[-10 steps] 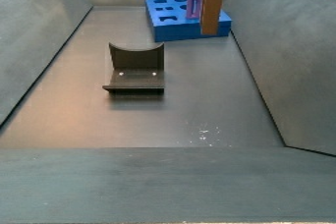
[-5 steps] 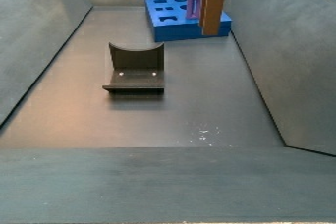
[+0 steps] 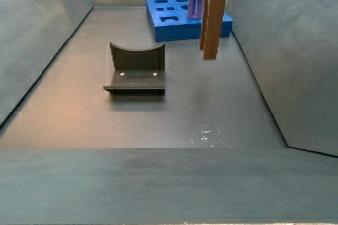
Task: Pick up the arch object. Move up. Rotate the arch object. Move to above the board. Insert the arch object.
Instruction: Rotate the arch object.
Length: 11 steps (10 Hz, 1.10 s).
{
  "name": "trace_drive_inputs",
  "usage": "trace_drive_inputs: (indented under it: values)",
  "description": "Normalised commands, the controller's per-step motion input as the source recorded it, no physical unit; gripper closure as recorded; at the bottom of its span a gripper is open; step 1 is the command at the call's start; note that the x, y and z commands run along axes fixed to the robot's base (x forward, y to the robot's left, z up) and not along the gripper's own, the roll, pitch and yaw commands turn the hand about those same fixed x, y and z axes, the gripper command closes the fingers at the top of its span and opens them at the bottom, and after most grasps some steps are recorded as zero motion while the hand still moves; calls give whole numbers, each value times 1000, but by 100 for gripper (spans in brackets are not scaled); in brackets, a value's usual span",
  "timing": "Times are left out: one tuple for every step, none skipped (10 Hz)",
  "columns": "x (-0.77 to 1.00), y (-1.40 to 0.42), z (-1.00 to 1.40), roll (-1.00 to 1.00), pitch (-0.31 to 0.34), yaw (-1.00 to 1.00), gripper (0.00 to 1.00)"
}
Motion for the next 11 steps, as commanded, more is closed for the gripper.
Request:
trace_drive_inputs:
  values:
    - [26,2,-972,-60,-58,39,100]
    - [24,2,-858,-60,-56,39,100]
    - [17,1,-578,-61,-55,39,100]
    - [18,1,-469,-61,-57,39,100]
    - [17,1,-198,-62,-56,40,100]
    - [0,0,0,-62,-58,40,0]
    - [0,0,1000,-64,-19,37,0]
    - [0,0,1000,-64,-19,37,0]
    - [-21,-2,1000,-65,17,35,0]
    - [-24,-2,997,-65,27,34,0]
    - [-8,1,706,-64,41,31,0]
